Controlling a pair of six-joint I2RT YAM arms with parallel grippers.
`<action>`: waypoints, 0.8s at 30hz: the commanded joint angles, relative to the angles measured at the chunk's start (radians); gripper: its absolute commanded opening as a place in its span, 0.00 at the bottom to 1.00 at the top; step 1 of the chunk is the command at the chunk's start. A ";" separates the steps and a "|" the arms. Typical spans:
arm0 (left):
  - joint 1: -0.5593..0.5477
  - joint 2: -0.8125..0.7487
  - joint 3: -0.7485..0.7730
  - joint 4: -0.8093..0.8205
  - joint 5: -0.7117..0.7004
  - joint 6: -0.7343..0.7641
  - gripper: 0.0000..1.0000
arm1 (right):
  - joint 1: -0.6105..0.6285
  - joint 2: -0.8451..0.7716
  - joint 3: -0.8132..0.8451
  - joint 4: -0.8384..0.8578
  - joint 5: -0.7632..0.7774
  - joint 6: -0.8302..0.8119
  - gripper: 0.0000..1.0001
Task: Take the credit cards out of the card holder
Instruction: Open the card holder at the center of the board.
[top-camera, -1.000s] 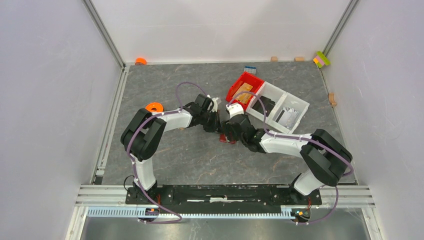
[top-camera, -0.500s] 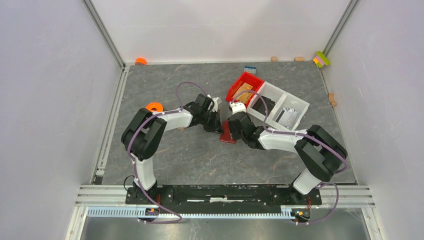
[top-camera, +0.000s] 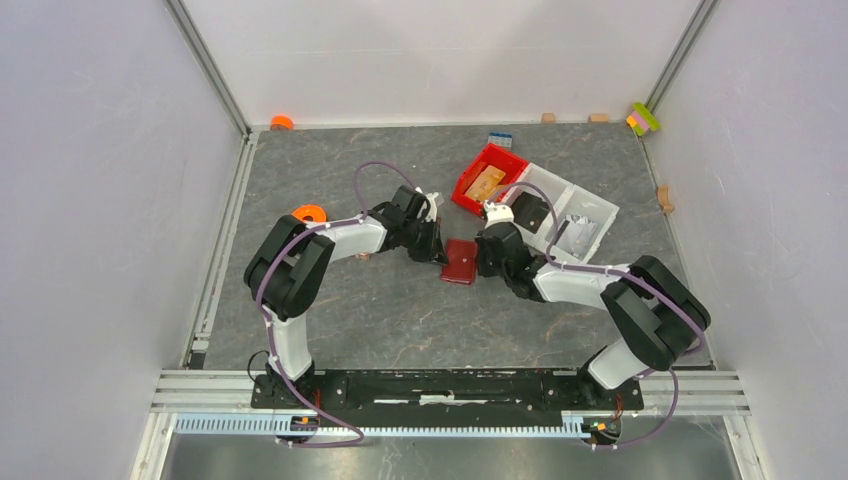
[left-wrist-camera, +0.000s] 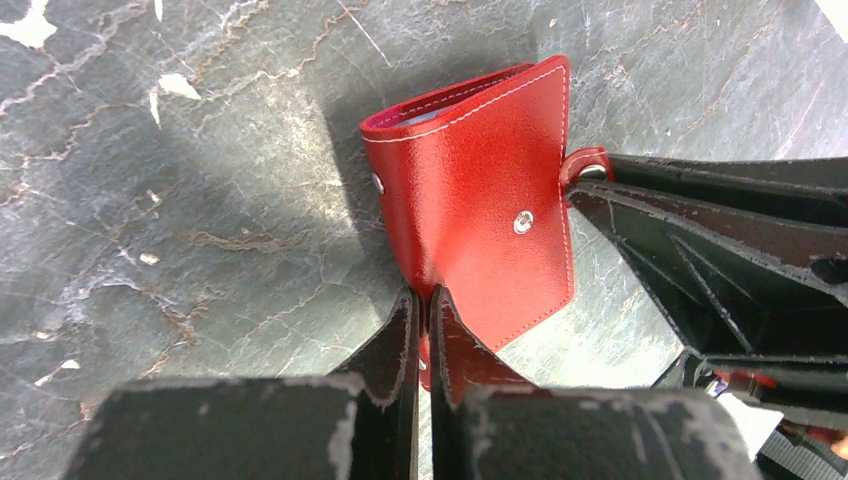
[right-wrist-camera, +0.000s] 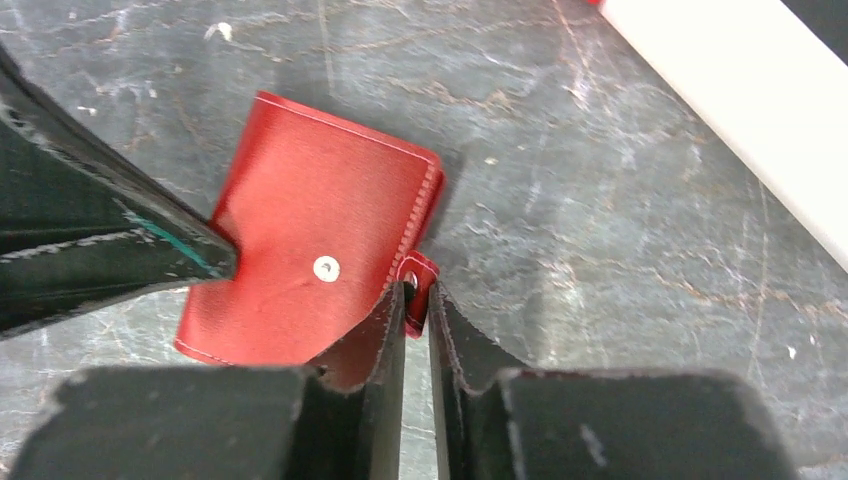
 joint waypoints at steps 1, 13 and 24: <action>-0.011 0.040 0.007 -0.077 -0.054 0.041 0.02 | -0.026 -0.049 -0.042 -0.012 -0.005 0.018 0.22; -0.012 0.002 -0.008 -0.065 -0.049 0.043 0.02 | -0.060 -0.117 -0.087 -0.003 -0.011 0.019 0.61; -0.014 -0.016 -0.019 -0.054 -0.054 0.036 0.03 | -0.061 -0.163 -0.103 -0.034 0.089 0.032 0.41</action>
